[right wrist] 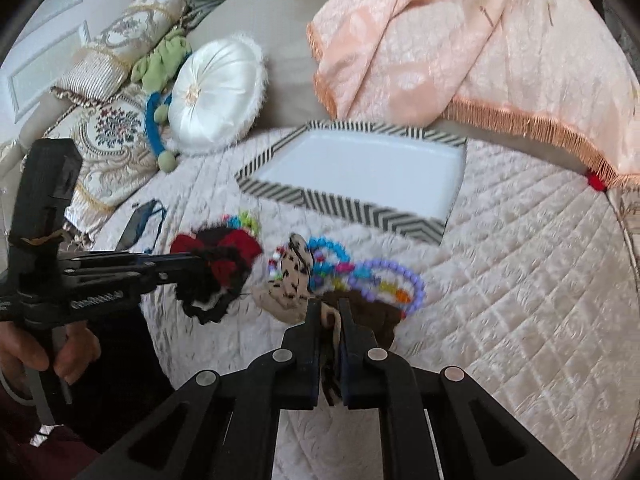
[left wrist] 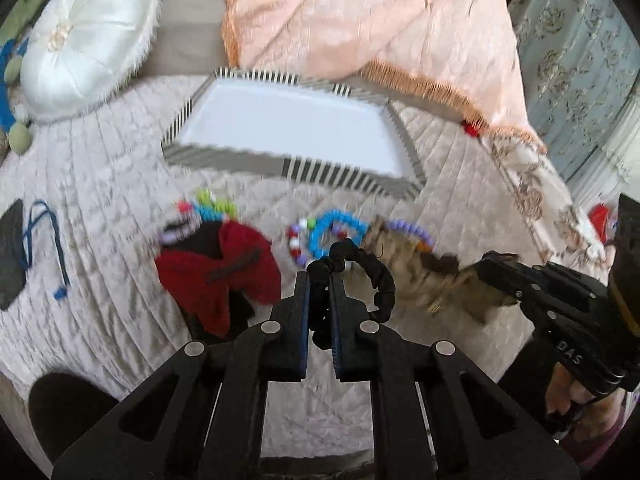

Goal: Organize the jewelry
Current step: 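Carry both scrunchie loads into the striped white tray and open both tools, then withdraw both open tools from the tray back over the accessory pile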

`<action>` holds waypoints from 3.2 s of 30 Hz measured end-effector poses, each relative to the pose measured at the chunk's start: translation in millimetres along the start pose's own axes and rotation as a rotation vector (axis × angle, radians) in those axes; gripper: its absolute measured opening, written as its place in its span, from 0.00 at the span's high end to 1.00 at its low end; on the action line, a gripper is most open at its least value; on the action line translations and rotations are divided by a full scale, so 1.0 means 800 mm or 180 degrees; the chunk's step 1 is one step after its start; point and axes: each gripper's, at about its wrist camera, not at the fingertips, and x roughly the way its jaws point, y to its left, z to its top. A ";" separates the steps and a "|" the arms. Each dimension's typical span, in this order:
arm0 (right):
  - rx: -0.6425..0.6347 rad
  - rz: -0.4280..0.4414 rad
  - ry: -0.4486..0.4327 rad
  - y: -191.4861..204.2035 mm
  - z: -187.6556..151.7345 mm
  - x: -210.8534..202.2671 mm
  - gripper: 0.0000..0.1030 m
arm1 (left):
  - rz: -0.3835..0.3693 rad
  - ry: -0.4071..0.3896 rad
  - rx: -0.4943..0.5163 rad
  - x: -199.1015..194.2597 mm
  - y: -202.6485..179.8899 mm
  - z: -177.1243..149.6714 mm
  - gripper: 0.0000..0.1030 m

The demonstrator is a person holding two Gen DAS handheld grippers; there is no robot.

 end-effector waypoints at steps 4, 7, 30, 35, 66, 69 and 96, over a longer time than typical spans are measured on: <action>0.0027 -0.0024 -0.0135 -0.007 0.024 -0.008 0.96 | 0.0024 -0.0106 -0.0033 -0.010 0.008 0.026 0.93; 0.0032 -0.0021 -0.0169 -0.012 0.038 -0.012 0.96 | 0.0062 -0.0180 -0.0050 -0.014 0.013 0.038 0.93; 0.0240 -0.0030 0.0567 -0.031 -0.044 0.080 0.85 | 0.0124 -0.0069 -0.0092 0.000 0.029 0.035 0.93; 0.0304 0.0110 0.0224 -0.035 -0.009 0.037 0.88 | 0.0111 -0.0129 -0.0128 -0.004 0.035 0.054 0.93; 0.0959 -0.0178 0.0416 -0.155 0.119 0.200 0.88 | 0.0667 0.0517 -0.0494 0.196 0.147 0.169 0.93; 0.0813 -0.0280 0.0473 -0.154 0.110 0.192 0.88 | 0.0659 0.0544 -0.0456 0.190 0.140 0.157 0.93; 0.0403 -0.0387 0.0007 -0.048 0.088 0.096 0.36 | 0.1069 -0.0238 -0.0228 0.053 0.086 0.092 0.42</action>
